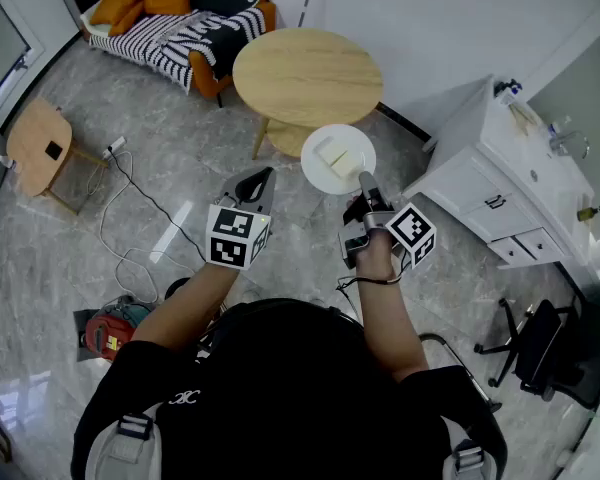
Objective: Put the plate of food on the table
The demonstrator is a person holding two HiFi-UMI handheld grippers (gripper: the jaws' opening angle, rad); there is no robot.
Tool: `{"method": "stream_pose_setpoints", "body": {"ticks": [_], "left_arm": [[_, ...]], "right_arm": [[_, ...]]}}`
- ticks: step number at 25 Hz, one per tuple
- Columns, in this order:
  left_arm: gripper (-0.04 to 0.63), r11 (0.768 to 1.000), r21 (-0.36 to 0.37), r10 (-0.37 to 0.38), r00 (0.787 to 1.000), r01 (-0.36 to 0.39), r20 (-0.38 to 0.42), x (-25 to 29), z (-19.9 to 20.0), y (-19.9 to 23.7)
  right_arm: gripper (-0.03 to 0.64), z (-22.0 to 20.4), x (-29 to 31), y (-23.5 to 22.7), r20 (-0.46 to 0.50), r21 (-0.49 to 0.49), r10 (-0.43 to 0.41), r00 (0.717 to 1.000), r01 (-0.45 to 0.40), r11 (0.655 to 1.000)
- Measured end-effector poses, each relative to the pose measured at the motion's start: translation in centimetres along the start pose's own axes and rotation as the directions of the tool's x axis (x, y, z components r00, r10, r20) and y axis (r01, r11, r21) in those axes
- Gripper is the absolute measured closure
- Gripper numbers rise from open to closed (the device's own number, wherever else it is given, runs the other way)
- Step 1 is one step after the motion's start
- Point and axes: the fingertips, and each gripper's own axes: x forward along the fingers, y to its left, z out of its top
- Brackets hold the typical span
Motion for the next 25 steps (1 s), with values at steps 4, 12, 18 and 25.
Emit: {"method": "stream_pose_setpoints", "body": {"ticks": [4,12,18,25], "left_arm": [[0.588,1.000,-0.018,0.002,1.000,-0.001,0.004,-0.2,0.2,-0.2],[0.588,0.999,-0.045,0.008,1.000,-0.008,-0.001,-1.2,-0.9,-0.3],[0.588,0.998,-0.061,0.007,1.000,-0.007,-0.011,-1.2,-1.5,-0.5],[0.588,0.997,-0.082,0.008,0.999,-0.011,-0.035,-1.5,-2.6,0.1]], "right_arm": [[0.597,-0.1,-0.2,-0.1,-0.009,0.006,-0.002,1.000,0.002,1.000],[0.597,-1.8,-1.0,-1.1,-0.037,0.105,-0.019,0.999,0.022,0.994],[0.597,-2.3,-1.2,-2.0,-0.050,0.158,-0.036,0.998,0.044,0.986],[0.597,-3.3,-1.3,-3.1,-0.058,0.200,-0.063,0.996,0.074,0.977]]}}
